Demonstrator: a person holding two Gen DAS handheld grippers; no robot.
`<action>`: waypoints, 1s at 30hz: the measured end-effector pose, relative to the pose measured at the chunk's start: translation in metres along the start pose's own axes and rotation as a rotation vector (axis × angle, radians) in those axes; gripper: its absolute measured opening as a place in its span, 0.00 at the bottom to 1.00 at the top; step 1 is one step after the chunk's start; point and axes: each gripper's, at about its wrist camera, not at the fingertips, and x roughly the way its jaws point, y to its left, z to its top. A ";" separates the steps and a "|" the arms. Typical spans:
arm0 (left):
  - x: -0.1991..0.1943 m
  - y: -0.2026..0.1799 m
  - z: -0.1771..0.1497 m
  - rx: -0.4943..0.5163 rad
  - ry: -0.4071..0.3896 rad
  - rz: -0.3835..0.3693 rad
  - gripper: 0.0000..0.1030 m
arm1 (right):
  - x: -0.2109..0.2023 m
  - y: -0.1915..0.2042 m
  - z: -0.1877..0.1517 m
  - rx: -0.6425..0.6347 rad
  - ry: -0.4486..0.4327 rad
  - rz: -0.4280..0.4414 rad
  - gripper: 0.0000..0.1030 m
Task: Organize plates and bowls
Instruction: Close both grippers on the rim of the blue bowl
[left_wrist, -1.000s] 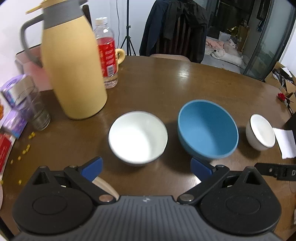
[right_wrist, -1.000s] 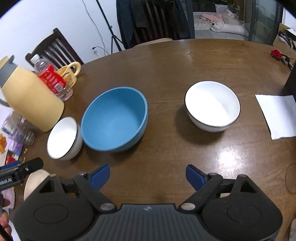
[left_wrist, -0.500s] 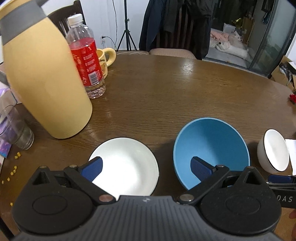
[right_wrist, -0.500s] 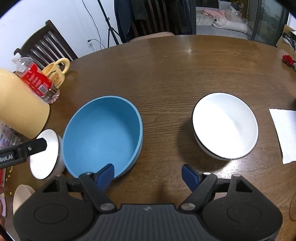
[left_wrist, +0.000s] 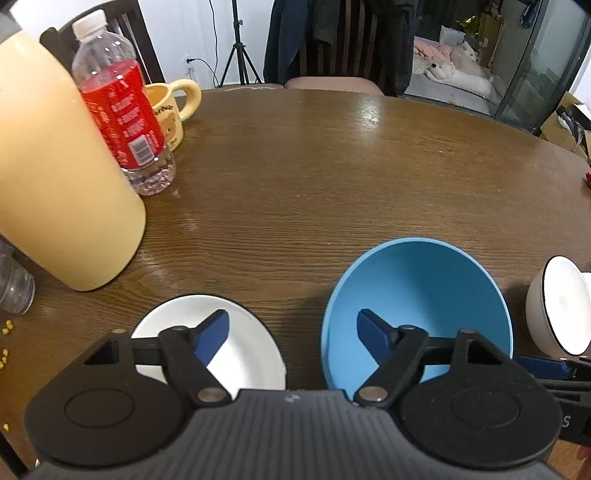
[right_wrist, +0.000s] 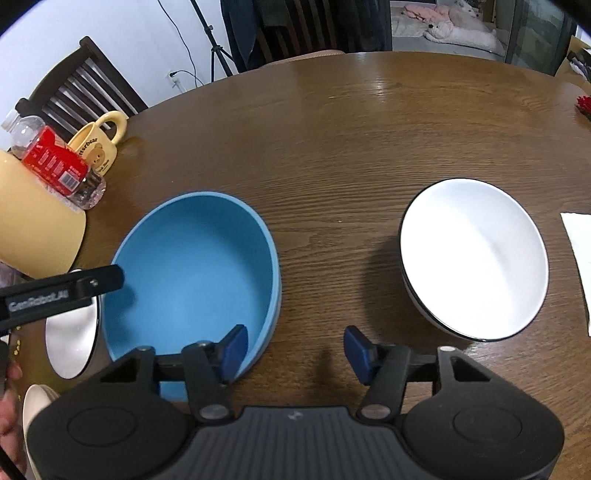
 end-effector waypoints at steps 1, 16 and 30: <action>0.002 -0.001 0.000 0.003 0.004 -0.002 0.69 | 0.002 0.000 0.001 -0.002 0.002 0.000 0.49; 0.008 -0.009 0.005 0.033 0.003 -0.007 0.51 | 0.017 0.007 0.007 -0.009 0.032 0.020 0.22; 0.005 -0.017 0.003 0.075 0.001 -0.044 0.20 | 0.018 0.006 0.006 0.005 0.036 0.046 0.11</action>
